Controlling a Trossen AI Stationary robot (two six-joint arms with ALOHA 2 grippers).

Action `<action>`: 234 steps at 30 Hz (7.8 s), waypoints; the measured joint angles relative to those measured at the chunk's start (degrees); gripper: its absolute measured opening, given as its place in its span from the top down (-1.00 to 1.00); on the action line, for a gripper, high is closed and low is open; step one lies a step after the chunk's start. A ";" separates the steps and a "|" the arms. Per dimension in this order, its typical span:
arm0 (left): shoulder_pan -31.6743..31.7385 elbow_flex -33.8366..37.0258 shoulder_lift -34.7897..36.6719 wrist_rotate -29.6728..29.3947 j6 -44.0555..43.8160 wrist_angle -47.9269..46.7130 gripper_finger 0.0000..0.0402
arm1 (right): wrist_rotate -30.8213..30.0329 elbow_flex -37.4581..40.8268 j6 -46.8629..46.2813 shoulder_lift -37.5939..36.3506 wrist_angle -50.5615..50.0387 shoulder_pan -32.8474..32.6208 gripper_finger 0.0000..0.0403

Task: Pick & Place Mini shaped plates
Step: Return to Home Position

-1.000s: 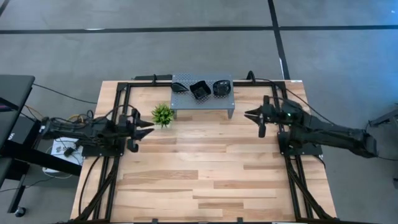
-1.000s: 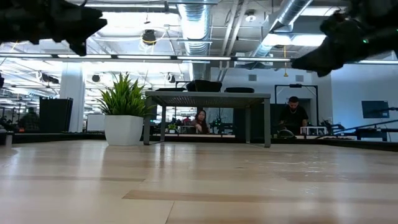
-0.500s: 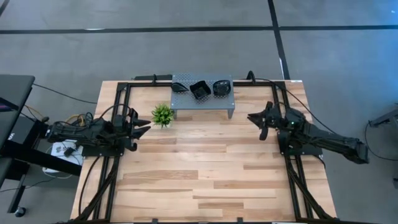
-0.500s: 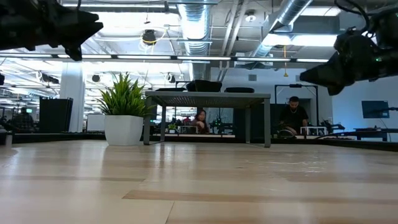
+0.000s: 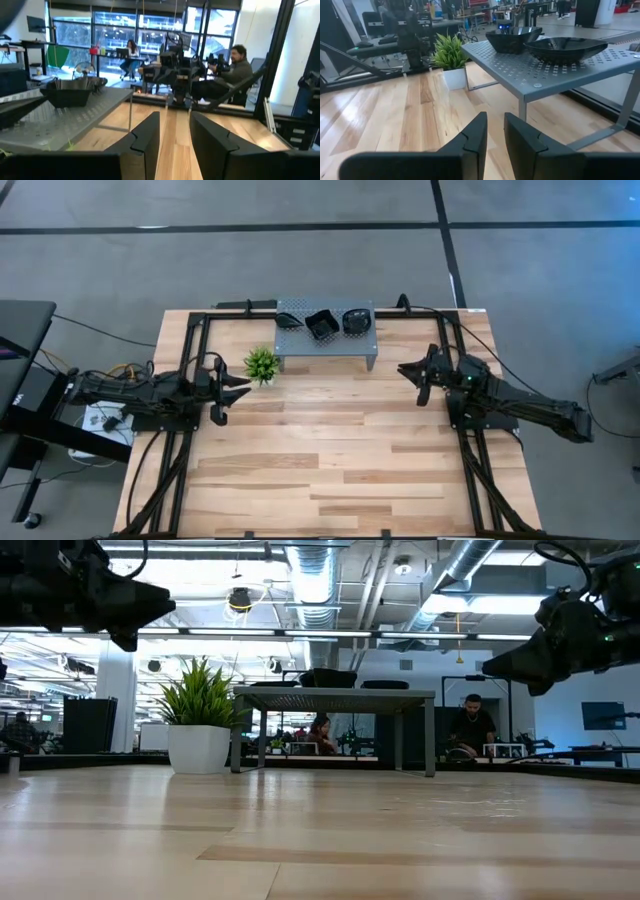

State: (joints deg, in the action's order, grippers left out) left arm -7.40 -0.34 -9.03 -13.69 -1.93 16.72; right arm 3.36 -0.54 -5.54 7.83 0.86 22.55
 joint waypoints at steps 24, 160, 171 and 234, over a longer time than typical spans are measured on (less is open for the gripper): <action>0.00 0.00 -8.78 0.00 0.00 0.38 0.46 | -0.02 -0.02 -0.07 0.00 -0.20 0.00 0.70; -0.02 0.00 -8.77 0.02 -0.02 1.37 0.46 | 0.00 -0.02 -0.05 0.03 -0.24 0.00 0.70; -0.01 0.00 -8.77 0.02 -0.01 1.38 0.46 | 0.00 -0.02 -0.05 0.01 -0.26 -0.02 0.70; -0.01 -0.02 -8.75 0.02 0.00 1.38 0.46 | 0.01 -0.02 -0.05 0.02 -0.25 0.00 0.70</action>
State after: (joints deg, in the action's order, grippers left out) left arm -7.41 -0.36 -17.78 -13.67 -1.93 18.11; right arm 3.37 -0.56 -5.59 7.85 0.62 22.55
